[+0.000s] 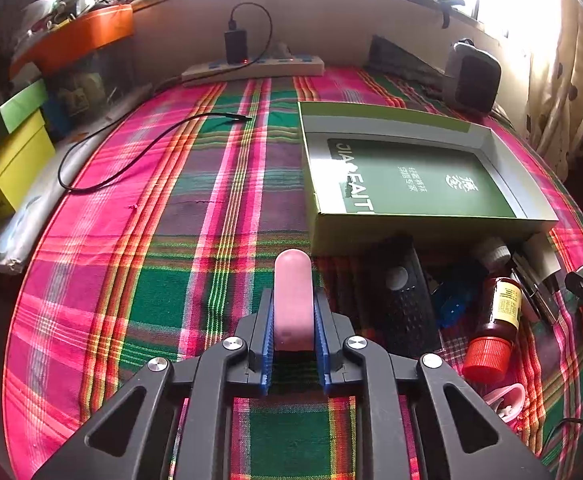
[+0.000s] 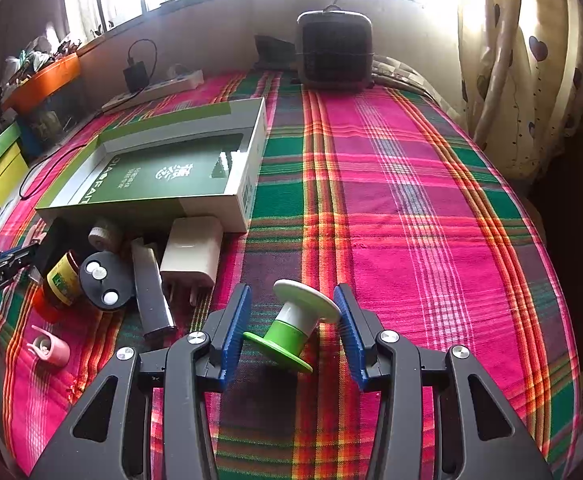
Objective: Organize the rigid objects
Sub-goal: 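Close the left gripper on the pink block and lift it, then carry the pink block with the left gripper while the right gripper carries the spool to the tray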
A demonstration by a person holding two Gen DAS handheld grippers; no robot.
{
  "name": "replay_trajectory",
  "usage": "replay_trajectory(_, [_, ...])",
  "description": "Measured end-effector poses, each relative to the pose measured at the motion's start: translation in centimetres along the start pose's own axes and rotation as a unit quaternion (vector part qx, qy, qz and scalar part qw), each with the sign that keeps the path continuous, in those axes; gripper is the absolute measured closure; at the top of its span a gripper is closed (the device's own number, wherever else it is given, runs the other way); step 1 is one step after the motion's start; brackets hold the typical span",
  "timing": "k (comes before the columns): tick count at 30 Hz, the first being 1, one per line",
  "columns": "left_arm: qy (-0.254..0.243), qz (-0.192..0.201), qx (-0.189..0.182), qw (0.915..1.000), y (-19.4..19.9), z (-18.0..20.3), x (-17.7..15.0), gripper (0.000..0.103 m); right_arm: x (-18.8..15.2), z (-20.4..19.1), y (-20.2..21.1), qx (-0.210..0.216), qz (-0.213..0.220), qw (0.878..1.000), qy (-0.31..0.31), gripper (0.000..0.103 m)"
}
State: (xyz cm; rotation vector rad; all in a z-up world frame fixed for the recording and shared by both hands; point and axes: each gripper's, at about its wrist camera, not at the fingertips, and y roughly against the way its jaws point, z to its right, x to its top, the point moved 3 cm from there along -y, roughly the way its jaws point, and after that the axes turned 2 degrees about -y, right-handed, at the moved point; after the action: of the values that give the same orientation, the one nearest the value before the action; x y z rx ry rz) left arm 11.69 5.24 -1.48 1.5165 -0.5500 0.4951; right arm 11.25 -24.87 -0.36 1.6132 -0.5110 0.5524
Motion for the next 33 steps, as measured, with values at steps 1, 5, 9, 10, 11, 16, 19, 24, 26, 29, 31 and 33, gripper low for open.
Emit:
replay_trajectory(1, [0.001,0.000,-0.001,1.0000,0.1,0.0,0.0,0.086,0.0,0.0,0.0,-0.001,0.000,1.000,0.001,0.059])
replay_trajectory(5, [0.003,0.002,-0.003,1.0000,0.4,-0.1,-0.1,0.086,0.0,0.0,0.2,0.001,0.001,1.000,0.003,0.059])
replay_trajectory(9, [0.004,0.007,-0.005,1.0000,1.0,-0.2,0.1,0.086,0.4,-0.1,0.8,0.003,0.005,1.000,0.007,0.059])
replay_trajectory(10, [0.005,0.010,-0.005,0.9999,1.3,-0.3,0.2,0.086,0.5,-0.1,0.9,0.003,0.007,1.000,0.009,0.059])
replay_trajectory(11, [0.006,0.013,-0.006,0.9999,1.5,-0.3,0.3,0.086,0.7,-0.1,1.1,0.002,0.010,1.000,0.011,0.059])
replay_trajectory(16, [0.004,0.026,-0.013,0.9996,2.9,-0.3,0.9,0.086,1.7,-0.5,2.0,0.012,0.019,1.000,0.020,0.059])
replay_trajectory(19, [-0.001,0.036,-0.015,0.9992,3.6,-0.3,1.5,0.086,2.5,-0.9,2.4,0.016,0.027,0.999,0.027,0.059])
replay_trajectory(24, [-0.005,0.044,-0.024,0.9988,4.0,-0.1,2.9,0.086,3.9,-1.9,2.6,0.036,0.032,0.998,0.038,0.059])
replay_trajectory(26, [-0.008,0.046,-0.032,0.9984,4.0,0.1,3.6,0.086,4.6,-2.4,2.3,0.043,0.032,0.998,0.045,0.059])
replay_trajectory(29, [-0.014,0.049,-0.040,0.9979,3.8,0.6,4.5,0.086,5.7,-3.1,1.9,0.054,0.034,0.997,0.050,0.059])
replay_trajectory(31, [-0.015,0.047,-0.046,0.9977,3.4,0.8,5.1,0.086,6.3,-3.4,1.6,0.060,0.034,0.996,0.052,0.059])
replay_trajectory(33, [-0.018,0.048,-0.051,0.9974,3.0,1.0,5.5,0.086,7.0,-3.9,1.1,0.064,0.033,0.996,0.057,0.059])
